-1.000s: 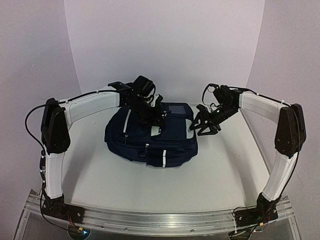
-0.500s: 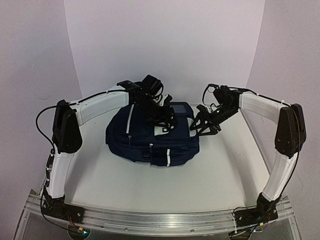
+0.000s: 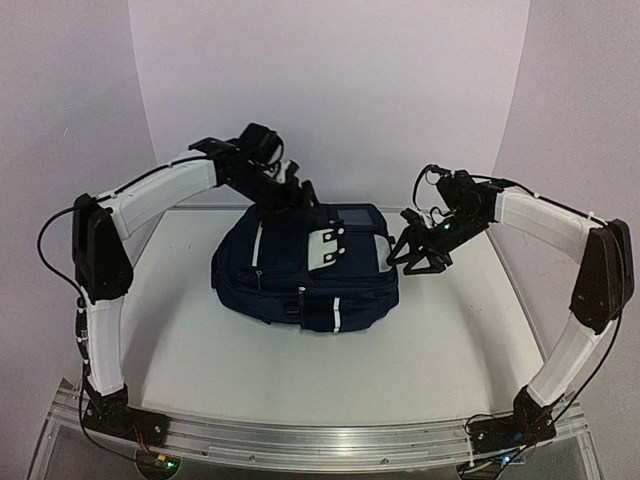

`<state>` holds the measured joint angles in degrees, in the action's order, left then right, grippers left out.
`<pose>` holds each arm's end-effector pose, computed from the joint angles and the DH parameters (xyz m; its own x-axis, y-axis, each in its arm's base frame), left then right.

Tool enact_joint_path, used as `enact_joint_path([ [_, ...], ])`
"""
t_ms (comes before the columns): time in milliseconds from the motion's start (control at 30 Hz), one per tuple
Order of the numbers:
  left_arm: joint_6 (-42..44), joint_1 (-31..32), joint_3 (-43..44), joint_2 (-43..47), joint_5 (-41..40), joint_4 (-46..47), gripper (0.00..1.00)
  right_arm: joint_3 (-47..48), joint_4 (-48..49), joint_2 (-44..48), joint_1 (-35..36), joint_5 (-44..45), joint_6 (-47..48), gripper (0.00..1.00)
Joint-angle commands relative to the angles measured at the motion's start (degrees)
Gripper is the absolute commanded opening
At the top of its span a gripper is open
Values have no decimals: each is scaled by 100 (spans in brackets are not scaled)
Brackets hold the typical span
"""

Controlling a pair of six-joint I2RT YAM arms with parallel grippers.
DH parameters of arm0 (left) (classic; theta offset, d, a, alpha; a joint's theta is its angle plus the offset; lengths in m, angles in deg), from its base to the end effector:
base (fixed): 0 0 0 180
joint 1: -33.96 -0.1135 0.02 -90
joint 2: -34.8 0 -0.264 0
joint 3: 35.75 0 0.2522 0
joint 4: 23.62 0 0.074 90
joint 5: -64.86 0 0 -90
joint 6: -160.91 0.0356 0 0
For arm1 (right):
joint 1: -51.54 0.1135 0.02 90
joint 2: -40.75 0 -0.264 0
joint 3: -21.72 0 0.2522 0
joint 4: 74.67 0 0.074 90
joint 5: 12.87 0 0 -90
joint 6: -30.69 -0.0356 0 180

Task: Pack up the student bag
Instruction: Adjust the student bag at the center of the board.

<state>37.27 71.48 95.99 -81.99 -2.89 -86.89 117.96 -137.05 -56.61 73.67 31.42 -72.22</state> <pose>0.3517 -0.2871 0.3343 -0.9161 0.0570 -0.3969 0.3074 0.7355 -0.6038 0.3147 0.1555 0.2819 -0.9329 -0.2110 -0.2918 -0.3596 0.5885 0.7241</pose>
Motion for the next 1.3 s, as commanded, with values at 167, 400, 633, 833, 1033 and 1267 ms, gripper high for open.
enact_joint_path([
  [167,-9,-1079,-381,571,-1371,-240,99,-330,6,419,806,147,416,67],
  [400,619,-1686,63,-247,-754,151,100,151,111,-139,1198,146,401,70],
  [633,841,-1706,428,-917,559,607,100,469,265,-754,1160,268,99,72],
  [833,1080,-1473,-1034,18,1212,1134,86,1046,266,-1178,617,426,196,72],
  [1033,1000,-708,-3153,1640,1049,1573,78,2083,239,-1688,365,662,490,73],
  [1267,403,-379,-4045,2858,778,1489,81,2669,153,-1653,81,630,372,90],
])
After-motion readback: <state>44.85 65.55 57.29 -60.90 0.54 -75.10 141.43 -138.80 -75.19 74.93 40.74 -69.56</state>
